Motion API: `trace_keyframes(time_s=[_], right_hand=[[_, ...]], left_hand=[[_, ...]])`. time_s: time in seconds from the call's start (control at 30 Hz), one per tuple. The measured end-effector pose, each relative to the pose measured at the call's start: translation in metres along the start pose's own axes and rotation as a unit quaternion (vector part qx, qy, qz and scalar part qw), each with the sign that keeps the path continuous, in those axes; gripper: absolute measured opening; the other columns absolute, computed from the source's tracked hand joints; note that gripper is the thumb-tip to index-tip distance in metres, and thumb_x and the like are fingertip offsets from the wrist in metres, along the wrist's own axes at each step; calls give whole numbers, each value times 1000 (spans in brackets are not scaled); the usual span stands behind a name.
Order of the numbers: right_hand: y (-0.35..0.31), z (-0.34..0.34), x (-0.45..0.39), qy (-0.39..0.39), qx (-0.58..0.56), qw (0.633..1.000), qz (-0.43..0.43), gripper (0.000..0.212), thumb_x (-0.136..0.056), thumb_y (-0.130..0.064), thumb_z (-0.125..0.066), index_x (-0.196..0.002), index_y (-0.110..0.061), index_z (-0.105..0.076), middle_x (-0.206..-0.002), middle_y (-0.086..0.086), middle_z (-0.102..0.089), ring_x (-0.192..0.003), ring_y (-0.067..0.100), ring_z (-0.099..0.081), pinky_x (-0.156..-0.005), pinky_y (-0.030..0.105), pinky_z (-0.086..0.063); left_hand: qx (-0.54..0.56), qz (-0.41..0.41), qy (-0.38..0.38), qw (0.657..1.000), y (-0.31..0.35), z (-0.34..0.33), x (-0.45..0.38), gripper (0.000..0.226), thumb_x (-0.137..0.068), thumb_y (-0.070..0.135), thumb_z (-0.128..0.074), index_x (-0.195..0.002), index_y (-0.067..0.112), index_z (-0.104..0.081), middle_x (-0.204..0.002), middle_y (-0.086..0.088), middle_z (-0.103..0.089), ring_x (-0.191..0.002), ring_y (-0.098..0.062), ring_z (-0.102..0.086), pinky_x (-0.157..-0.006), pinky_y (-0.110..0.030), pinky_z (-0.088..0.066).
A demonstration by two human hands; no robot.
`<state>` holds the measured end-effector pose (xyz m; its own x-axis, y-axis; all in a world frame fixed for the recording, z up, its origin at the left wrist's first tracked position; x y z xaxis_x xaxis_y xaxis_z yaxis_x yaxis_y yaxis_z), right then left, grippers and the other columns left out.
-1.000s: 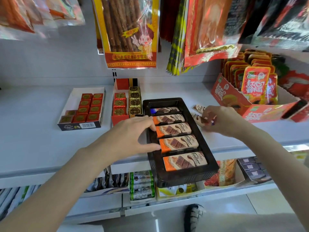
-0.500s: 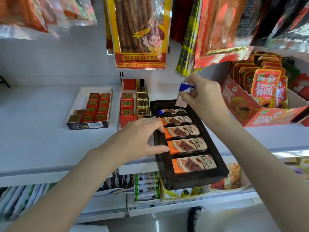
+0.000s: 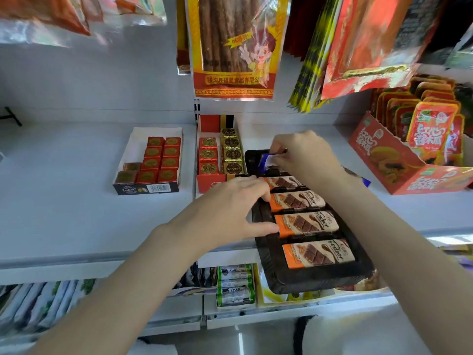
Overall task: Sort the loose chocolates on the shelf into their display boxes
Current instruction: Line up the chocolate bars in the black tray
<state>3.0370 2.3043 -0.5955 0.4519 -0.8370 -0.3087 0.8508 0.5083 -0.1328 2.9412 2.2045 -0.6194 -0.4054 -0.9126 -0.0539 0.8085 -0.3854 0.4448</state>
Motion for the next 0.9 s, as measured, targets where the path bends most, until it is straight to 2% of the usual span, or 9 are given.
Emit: trace_keyframes(time_s=[0.07,0.23,0.37,0.43,0.53,0.6,0.73,0.8,0.9], right_hand=[[-5,-7,3,-24,60,998,26,16,-86,-17,-58,-99,-8,-62,-99,13,-62,-92,33,-57,-70,36,-44],[4,-6,9,-98,-48,994,25,27,-92,-24,-50,-99,-6,-68,-102,9,-66,-92,24,-60,-79,30,-44],[6,-17,21,-151,-25,988,35,39,-96,-36,-35,-108,-11,-63,-113,3,-56,-103,21,-52,-91,41,-40],[11,-16,22,-165,-93,982,9,38,-97,-32,-34,-108,-10,-63,-113,4,-57,-101,19,-52,-91,38,-41],[37,8,25,-101,-181,976,-62,30,-96,-22,-39,-107,-11,-65,-104,1,-63,-91,12,-54,-74,22,-38],[69,26,30,-39,-135,983,-121,28,-95,-14,-41,-106,-8,-66,-103,4,-65,-87,16,-57,-77,22,-38],[111,16,54,-144,71,974,-162,20,-89,-17,-55,-95,0,-63,-100,17,-66,-80,31,-61,-71,36,-52],[117,10,63,-129,9,975,-182,28,-79,-17,-68,-100,0,-62,-99,17,-67,-76,31,-61,-69,36,-53],[121,13,64,-85,-79,970,-214,32,-73,-12,-73,-101,-6,-57,-96,13,-67,-80,30,-62,-66,34,-52]], left_hand=[[4,1,0,1000,0,0,0,46,-79,51,-59,-116,24,-49,-135,10,-46,-131,-3,-30,-101,-23,-31],[2,1,0,1000,1,0,1,46,-80,50,-58,-116,24,-48,-142,8,-40,-136,-3,-24,-105,-25,-28],[-1,5,-8,1000,1,0,1,46,-80,50,-58,-116,24,-49,-141,8,-40,-133,-3,-27,-103,-22,-27],[2,9,-10,1000,3,1,1,45,-79,50,-59,-115,24,-49,-140,8,-41,-131,-4,-30,-103,-24,-29],[2,11,-10,1000,3,1,1,43,-79,49,-59,-114,25,-50,-142,10,-40,-131,-3,-30,-103,-24,-29],[3,13,-12,1000,3,1,2,43,-79,49,-60,-114,26,-50,-142,11,-39,-131,-3,-30,-103,-23,-29],[11,23,-16,1000,3,2,1,42,-77,49,-61,-112,27,-51,-139,12,-42,-127,-4,-36,-102,-25,-33],[14,25,-16,999,3,3,1,42,-76,49,-62,-111,27,-52,-137,12,-44,-125,-4,-38,-100,-25,-34],[12,29,-16,999,3,3,0,41,-76,49,-63,-110,28,-53,-137,14,-44,-125,-4,-38,-98,-23,-32]])
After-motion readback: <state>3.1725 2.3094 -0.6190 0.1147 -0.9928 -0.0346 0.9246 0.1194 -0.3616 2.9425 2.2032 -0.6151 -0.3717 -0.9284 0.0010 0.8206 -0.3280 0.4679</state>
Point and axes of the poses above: each hand's wrist, its own x-axis away from the middle knuckle, its own z-axis out of the back of the hand, y = z × x, the point moved 6 cm from there along -x, towards the middle knuckle
